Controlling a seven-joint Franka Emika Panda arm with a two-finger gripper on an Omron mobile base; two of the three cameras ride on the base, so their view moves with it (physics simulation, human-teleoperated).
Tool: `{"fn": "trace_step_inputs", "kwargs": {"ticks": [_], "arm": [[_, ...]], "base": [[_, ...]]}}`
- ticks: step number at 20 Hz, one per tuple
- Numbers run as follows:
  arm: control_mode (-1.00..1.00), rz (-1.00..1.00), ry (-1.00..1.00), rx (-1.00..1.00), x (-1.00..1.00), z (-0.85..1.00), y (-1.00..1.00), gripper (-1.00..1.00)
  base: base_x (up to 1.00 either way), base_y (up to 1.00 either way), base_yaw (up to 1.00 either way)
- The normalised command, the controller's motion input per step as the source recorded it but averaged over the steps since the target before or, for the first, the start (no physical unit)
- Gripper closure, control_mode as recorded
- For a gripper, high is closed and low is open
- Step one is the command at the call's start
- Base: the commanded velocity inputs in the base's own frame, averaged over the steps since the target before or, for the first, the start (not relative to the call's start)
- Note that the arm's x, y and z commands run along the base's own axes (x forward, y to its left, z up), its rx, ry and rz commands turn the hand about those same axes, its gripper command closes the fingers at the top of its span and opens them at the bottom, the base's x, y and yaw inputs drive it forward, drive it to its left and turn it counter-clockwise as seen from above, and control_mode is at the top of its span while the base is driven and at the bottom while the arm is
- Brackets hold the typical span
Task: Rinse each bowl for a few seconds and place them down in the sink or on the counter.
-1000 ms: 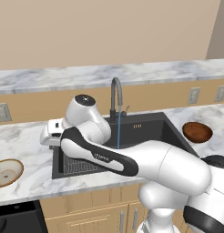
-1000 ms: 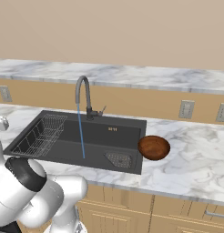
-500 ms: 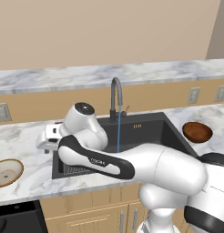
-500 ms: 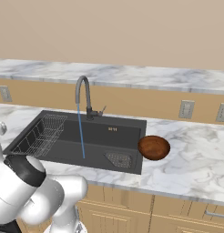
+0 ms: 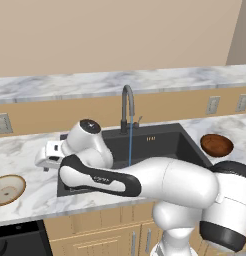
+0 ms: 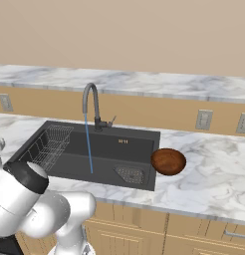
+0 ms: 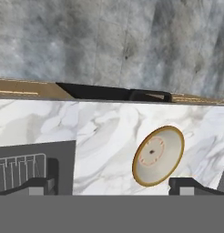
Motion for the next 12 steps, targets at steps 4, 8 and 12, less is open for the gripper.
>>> {"fn": "trace_step_inputs", "kwargs": {"ticks": [4,8,12], "arm": [[-1.0,0.0,0.0,0.03,0.08,-0.09,0.09,-1.0],[-1.0,0.0,0.01,0.04,0.05,-0.12,0.08,-1.0],[-1.0,0.0,0.01,0.03,0.03,-0.12,0.14,-1.0]], "base": [[0.0,0.0,0.0],[0.0,0.0,0.0],[0.0,0.0,0.0]]}}
